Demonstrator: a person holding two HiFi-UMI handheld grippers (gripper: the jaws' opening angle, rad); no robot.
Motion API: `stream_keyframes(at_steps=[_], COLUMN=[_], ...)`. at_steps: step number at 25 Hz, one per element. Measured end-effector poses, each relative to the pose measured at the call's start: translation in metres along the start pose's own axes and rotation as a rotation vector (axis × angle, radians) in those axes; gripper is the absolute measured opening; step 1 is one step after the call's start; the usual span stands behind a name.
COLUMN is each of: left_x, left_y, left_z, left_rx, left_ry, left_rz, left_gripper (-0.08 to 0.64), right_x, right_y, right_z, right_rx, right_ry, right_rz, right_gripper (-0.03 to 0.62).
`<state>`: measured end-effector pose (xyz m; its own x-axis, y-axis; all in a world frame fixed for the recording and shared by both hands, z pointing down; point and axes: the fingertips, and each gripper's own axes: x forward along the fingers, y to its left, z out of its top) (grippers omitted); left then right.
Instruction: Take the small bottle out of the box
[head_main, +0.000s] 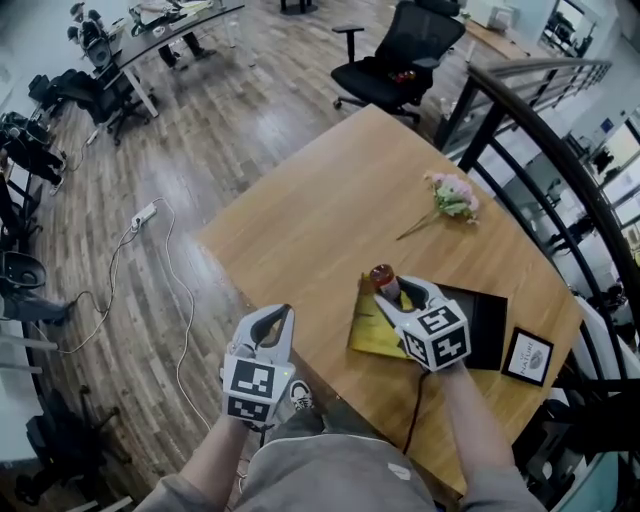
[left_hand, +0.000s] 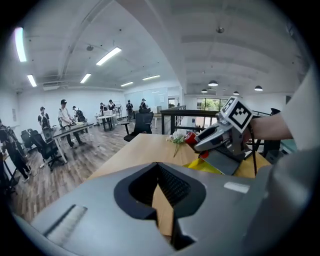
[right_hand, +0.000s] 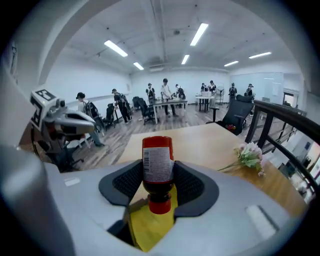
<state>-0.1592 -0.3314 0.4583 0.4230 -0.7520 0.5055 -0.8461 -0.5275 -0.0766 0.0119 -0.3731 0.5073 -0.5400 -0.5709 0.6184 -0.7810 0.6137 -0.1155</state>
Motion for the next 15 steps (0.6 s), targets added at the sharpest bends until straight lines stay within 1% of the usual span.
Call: stream_keyframes(at_steps=[3, 8, 11, 13, 15], left_x=[-0.012, -0.033, -0.045, -0.055, -0.065], left_y=[0.012, 0.022, 0.021, 0.018, 0.015], left_z=[0.019, 0.059, 0.084, 0.100, 0.113], left_rx=[0.028, 0.069, 0.115, 0.155, 0.176], left_ry=[-0.038, -0.137, -0.196, -0.236, -0.272], left_rz=[0.020, 0.040, 0.049, 0.056, 0.059], left_gripper=[0.000, 0.000, 0.000, 0.000, 0.000], right_x=[-0.032, -0.081, -0.108, -0.123, -0.136], right_y=[0.012, 0.035, 0.045, 0.052, 0.060], right_z=[0.036, 0.087, 0.109, 0.119, 0.126], right_rx=[0.002, -0.012, -0.012, -0.014, -0.003], right_ry=[-0.116, -0.305, -0.403, -0.460, -0.515], right_rz=[-0.028, -0.077, -0.111, -0.132, -0.147], right_gripper=[0.204, 0.204, 0.204, 0.204, 0.204])
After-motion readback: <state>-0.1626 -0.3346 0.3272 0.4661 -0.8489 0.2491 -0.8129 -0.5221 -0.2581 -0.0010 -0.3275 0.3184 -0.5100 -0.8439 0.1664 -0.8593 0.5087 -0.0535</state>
